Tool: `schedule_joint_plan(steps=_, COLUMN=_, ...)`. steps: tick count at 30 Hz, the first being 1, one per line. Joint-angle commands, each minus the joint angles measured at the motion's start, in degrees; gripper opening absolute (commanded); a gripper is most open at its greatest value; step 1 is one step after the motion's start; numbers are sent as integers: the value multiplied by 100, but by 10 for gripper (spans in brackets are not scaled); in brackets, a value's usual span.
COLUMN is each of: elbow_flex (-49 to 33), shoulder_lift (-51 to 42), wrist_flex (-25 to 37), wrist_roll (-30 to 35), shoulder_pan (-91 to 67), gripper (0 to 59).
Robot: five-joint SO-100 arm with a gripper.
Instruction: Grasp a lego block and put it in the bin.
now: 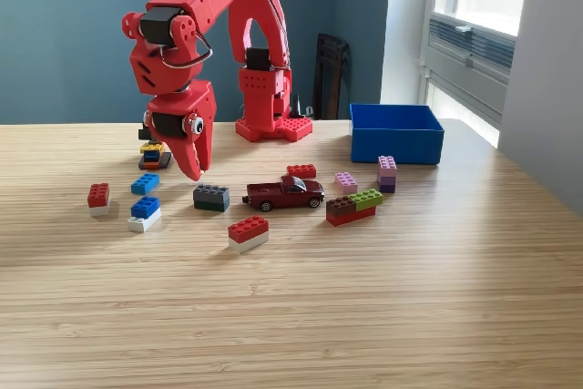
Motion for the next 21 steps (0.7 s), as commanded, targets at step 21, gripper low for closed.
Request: schedule_joint_plan(steps=21, elbow_flex=-2162, shoulder_lift=167, wrist_flex=1784, wrist_roll=492, shoulder_pan=-3586, gripper=1)
